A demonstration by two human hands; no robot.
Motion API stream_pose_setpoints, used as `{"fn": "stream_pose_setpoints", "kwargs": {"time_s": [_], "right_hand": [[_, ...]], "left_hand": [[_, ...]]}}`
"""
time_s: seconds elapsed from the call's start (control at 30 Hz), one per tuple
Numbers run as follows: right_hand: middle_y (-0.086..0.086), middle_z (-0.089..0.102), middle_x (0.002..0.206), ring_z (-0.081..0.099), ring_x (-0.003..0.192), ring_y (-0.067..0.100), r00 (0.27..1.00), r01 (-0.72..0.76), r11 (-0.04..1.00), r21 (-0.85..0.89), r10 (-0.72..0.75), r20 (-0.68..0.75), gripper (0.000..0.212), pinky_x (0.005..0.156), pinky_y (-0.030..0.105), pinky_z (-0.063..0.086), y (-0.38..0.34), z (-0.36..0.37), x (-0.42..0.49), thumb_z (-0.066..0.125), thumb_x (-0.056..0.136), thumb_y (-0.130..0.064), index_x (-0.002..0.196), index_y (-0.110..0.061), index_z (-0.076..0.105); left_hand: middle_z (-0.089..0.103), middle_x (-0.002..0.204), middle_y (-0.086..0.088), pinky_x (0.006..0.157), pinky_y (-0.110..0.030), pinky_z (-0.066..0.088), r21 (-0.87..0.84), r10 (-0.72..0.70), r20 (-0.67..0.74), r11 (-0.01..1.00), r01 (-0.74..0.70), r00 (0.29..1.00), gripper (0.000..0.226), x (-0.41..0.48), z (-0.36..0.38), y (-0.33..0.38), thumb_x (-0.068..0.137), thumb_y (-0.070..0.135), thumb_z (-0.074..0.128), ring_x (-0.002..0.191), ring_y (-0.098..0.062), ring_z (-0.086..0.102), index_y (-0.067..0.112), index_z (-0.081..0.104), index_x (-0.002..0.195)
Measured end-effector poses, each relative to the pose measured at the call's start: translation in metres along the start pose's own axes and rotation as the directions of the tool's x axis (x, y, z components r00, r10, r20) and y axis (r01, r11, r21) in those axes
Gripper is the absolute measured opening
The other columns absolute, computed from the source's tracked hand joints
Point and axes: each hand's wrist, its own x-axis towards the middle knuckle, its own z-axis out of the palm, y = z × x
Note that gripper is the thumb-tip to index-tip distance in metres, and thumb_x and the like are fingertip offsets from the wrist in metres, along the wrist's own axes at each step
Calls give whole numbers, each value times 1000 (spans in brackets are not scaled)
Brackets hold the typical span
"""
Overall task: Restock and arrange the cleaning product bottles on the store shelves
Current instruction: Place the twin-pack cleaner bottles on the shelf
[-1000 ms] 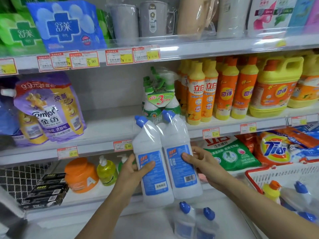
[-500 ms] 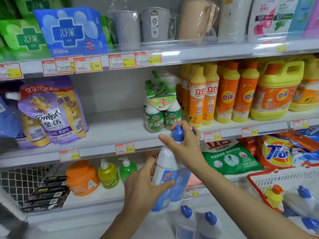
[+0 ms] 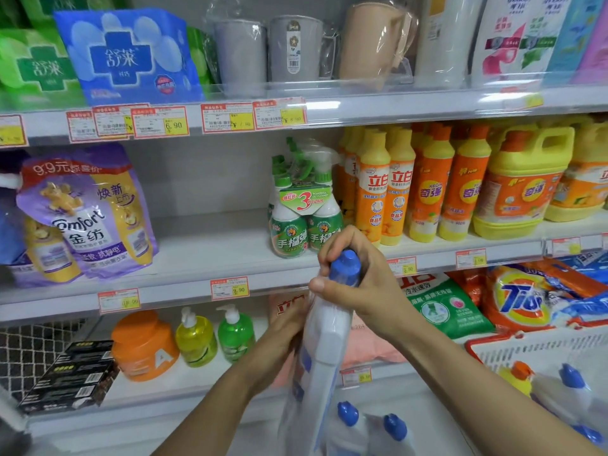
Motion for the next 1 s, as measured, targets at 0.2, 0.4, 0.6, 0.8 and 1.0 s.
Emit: {"fn": "stream_pose_setpoints", "kwargs": {"time_s": [0.2, 0.4, 0.6, 0.8, 1.0], "right_hand": [[4, 59, 96, 57, 90, 16, 992, -68, 991, 115, 54, 113, 23, 81, 28, 49, 4, -1, 0, 71, 78, -16, 93, -23, 54], [-13, 63, 127, 62, 116, 7, 935, -353, 934, 57, 351, 48, 48, 87, 23, 54, 12, -9, -3, 63, 87, -36, 132, -29, 49], [-14, 73, 110, 68, 104, 3, 804, -506, 807, -305, 569, 171, 58, 91, 28, 56, 38, 9, -7, 86, 74, -28, 123, -28, 55], [-15, 76, 99, 70, 94, 4, 964, -264, 939, -221, 257, -62, 48, 79, 18, 54, 57, 54, 15, 89, 67, -14, 109, -19, 67], [-8, 71, 90, 66, 83, 15, 979, 41, 945, -326, -103, -174, 47, 73, 34, 54, 58, 78, 81, 89, 67, -14, 106, -19, 64]], "left_hand": [[73, 112, -7, 75, -27, 56, -278, -91, -107, 959, 58, 990, 42, -11, -1, -16, 91, 34, 54, 99, -17, 71, 10, 60, 125], [75, 102, -11, 82, -50, 57, -242, -69, -494, 968, -61, 867, 56, -21, -27, -4, 62, 37, 77, 90, -30, 74, 14, 65, 113], [76, 99, -1, 76, -49, 61, -38, 120, -729, 976, -215, 673, 66, -37, -48, 16, 49, 50, 80, 87, -23, 74, 24, 66, 108], [72, 100, 6, 79, -29, 56, 304, 441, -688, 896, -323, 577, 55, -52, -87, 44, 56, 52, 88, 97, -14, 69, 34, 61, 100], [60, 113, 0, 87, -18, 43, 536, 590, -585, 796, -281, 556, 64, -49, -144, 78, 62, 61, 69, 105, -13, 58, 25, 55, 114]]}}
